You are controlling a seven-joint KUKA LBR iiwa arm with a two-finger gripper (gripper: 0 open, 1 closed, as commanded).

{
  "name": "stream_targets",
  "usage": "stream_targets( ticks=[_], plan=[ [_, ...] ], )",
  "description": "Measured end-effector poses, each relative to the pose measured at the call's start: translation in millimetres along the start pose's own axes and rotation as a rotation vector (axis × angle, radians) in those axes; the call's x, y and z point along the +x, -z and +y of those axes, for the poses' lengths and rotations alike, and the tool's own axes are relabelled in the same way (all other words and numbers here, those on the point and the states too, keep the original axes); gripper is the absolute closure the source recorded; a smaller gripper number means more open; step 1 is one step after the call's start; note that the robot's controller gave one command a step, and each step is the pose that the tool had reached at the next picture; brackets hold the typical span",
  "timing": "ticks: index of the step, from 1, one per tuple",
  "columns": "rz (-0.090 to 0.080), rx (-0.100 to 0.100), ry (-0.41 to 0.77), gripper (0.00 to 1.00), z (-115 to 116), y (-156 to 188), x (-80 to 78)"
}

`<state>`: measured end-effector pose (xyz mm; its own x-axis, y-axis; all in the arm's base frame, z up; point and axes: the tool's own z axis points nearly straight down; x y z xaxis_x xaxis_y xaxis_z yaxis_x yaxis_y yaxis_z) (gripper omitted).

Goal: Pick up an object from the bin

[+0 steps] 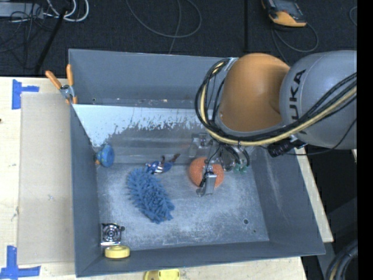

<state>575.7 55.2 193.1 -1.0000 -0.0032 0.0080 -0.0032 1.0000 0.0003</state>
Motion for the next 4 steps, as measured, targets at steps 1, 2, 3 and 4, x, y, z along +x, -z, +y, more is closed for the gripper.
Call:
stream_targets(
  ticks=[1, 2, 3, 4],
  plan=[
    [-0.007, 0.0, -0.001, 0.0, -0.2, 4.8, -1.1],
    [-0.015, 0.0, 0.056, 0.0, -8.2, -28.8, -2.3],
    [-0.011, 0.001, 0.161, 0.0, -11.7, -89.0, -12.4],
    [-0.006, -0.001, 0.166, 0.0, -36.8, -108.3, -24.0]
  ],
)
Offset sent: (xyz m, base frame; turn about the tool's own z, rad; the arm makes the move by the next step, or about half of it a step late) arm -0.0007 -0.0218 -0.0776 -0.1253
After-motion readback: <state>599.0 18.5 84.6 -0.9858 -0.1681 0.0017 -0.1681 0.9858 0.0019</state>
